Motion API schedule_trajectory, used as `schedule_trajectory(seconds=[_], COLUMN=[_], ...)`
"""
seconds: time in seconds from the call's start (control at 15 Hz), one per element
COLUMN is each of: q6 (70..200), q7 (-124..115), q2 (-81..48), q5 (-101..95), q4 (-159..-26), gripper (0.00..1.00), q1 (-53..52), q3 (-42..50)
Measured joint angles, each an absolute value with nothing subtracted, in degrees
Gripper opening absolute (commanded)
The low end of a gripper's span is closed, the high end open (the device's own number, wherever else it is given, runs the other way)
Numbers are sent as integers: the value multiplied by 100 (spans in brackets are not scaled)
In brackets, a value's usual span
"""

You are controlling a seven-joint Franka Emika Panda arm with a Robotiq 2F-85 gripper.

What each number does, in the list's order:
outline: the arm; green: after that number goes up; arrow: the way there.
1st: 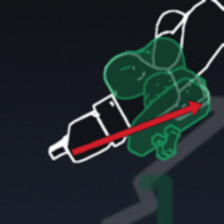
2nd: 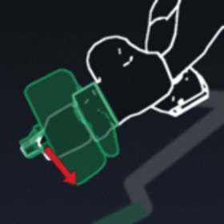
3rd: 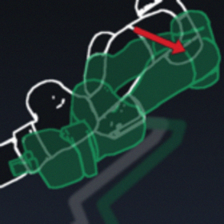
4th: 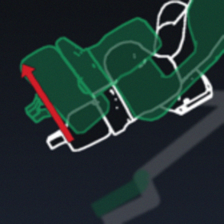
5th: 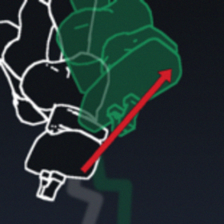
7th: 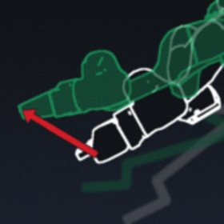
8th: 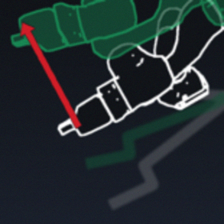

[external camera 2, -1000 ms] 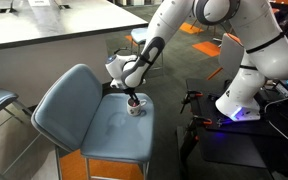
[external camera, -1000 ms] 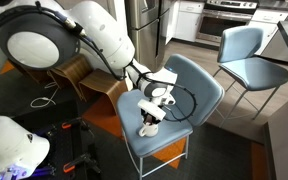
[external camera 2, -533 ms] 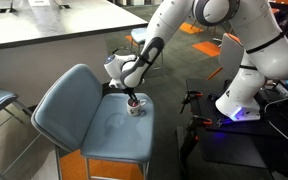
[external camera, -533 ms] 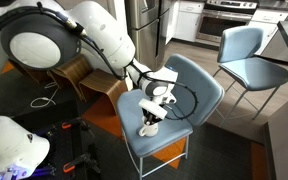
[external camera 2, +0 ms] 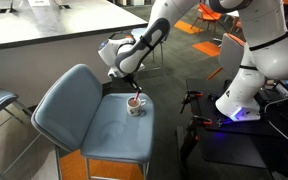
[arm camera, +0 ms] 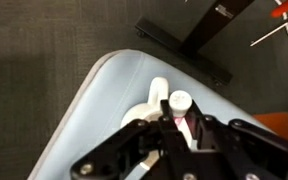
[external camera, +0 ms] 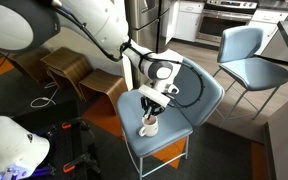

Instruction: Put the marker on the seat of the chair

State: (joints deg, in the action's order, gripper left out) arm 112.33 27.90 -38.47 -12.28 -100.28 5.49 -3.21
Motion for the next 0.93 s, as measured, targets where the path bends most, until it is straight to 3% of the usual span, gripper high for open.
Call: schedule_trajectory(seconds=[0.4,0.93], q6=[11662,13315], q7=[2790,4172], q2=[-3195,-4024], q5=[-1147,-600], q4=[-10031,-9567], gripper=[5,5], q1=[531,724], q3=[-445,-960])
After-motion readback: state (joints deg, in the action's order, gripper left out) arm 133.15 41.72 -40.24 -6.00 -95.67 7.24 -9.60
